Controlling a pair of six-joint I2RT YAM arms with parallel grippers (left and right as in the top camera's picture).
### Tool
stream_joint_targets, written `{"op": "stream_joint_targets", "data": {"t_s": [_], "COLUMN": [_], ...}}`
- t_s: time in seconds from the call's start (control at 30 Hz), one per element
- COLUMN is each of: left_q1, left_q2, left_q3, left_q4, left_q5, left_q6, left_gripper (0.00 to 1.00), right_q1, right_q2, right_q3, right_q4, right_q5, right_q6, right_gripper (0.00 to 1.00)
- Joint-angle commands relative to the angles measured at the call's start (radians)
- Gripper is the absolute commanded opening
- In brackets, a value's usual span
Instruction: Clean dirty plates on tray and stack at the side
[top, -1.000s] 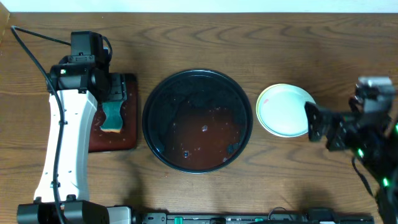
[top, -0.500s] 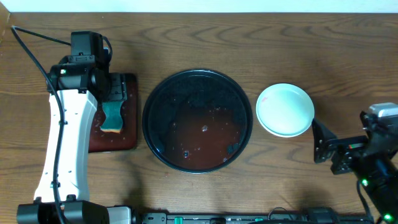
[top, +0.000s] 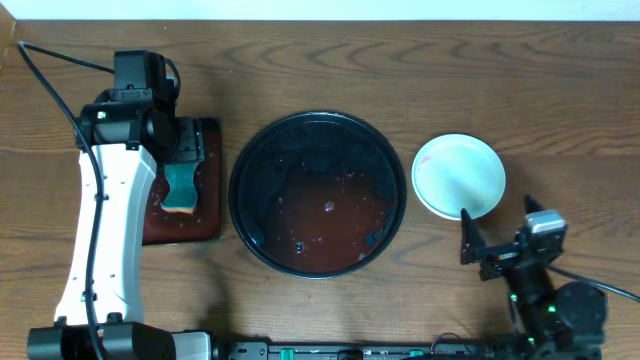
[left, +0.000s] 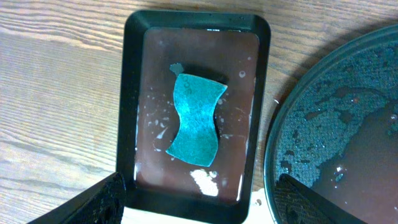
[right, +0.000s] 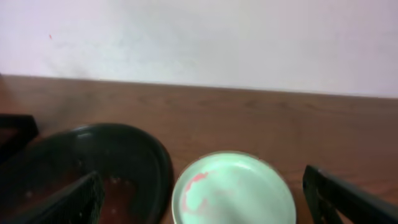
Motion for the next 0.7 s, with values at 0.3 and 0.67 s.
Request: {"op": "stream_joint_targets", "data": {"t_s": [0.3, 0.67], "left_q1": [0.003, 0.003], "left_q2": [0.005, 0.005], "left_q3": [0.007, 0.007], "left_q4": [-0.005, -0.005], "left_q5": [-0.005, -0.005], "left_q6": [-0.016, -0.016], "left_gripper": [0.77, 0.77], "right_q1": [0.029, 0.028], "right_q2": [-0.136, -0.134], "right_q3": [-0.337, -0.337], "right_q4": [0.332, 0.293], "right_q5": [0.013, 0.013], "right_q6": [0.004, 0.004], "right_gripper": [0.99, 0.99]}}
